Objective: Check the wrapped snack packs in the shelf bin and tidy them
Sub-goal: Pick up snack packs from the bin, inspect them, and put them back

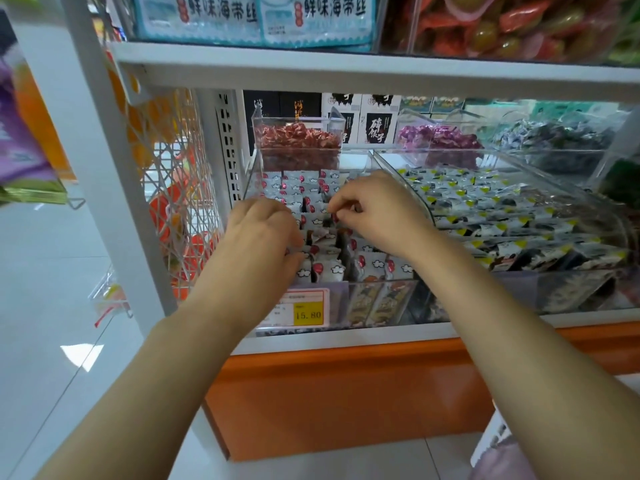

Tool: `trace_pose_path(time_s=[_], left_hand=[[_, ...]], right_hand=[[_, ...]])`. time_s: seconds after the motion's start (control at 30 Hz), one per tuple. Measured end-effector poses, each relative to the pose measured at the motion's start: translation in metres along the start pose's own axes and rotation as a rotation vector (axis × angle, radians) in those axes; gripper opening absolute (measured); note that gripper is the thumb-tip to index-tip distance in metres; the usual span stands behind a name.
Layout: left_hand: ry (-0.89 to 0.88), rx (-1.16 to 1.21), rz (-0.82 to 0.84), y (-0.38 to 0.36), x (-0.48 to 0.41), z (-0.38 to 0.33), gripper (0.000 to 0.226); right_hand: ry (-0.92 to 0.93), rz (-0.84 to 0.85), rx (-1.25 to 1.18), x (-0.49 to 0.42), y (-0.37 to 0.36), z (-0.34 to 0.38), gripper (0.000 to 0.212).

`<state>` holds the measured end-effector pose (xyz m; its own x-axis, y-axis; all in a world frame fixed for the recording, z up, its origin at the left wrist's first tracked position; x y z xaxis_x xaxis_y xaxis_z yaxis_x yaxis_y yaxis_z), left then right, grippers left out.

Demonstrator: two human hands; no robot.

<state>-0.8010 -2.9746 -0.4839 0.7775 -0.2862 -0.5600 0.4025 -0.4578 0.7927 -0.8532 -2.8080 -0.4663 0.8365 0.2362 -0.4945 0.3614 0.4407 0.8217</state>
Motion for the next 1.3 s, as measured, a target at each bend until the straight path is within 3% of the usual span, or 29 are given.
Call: trace_pose_path(time_s=[0.17, 0.27, 0.4, 0.53, 0.63, 0.8, 1.0, 1.17, 1.3], left_hand=[[-0.013, 0.016, -0.024, -0.001, -0.001, 0.000, 0.013], [0.026, 0.058, -0.049, 0.000, -0.003, 0.000, 0.015], [0.146, 0.224, -0.136, 0.005, -0.005, -0.001, 0.027], [0.225, 0.481, -0.007, 0.004, -0.005, -0.015, 0.053], [0.325, 0.695, 0.066, 0.002, -0.003, -0.020, 0.045], [0.458, 0.905, 0.118, 0.003, -0.001, -0.016, 0.038], [0.446, 1.002, 0.145, 0.002, 0.003, -0.019, 0.044], [0.475, 1.097, 0.106, -0.002, 0.002, -0.021, 0.036], [0.496, 1.111, 0.008, -0.001, 0.002, -0.020, 0.041]], right_hand=[[0.138, 0.085, 0.251, -0.004, -0.020, 0.008, 0.017], [0.030, -0.022, -0.018, -0.002, -0.008, 0.008, 0.012], [-0.211, -0.380, -0.436, 0.021, 0.026, -0.001, 0.011], [-0.256, -0.552, -0.604, 0.050, 0.042, 0.000, 0.014], [-0.270, -0.521, -0.692, 0.063, 0.040, 0.004, 0.016], [-0.315, -0.327, -0.919, 0.080, 0.038, -0.005, 0.016], [-0.308, -0.404, -0.736, 0.085, 0.039, -0.005, 0.015], [-0.416, -0.377, -0.925, 0.086, 0.033, -0.007, 0.021], [-0.351, -0.340, -1.054, 0.086, 0.032, -0.007, 0.018]])
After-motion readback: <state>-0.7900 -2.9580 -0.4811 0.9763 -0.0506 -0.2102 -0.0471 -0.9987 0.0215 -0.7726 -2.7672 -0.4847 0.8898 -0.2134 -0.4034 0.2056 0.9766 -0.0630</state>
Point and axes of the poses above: each hand's wrist, its own x-axis away from the middle knuckle, its own y-axis out of the back of the hand, z = x × y, the point moved 2 cm from there along -x, towards the middle knuckle, and after that the axes turned 2 degrees about -z, right-handed, at the moved point
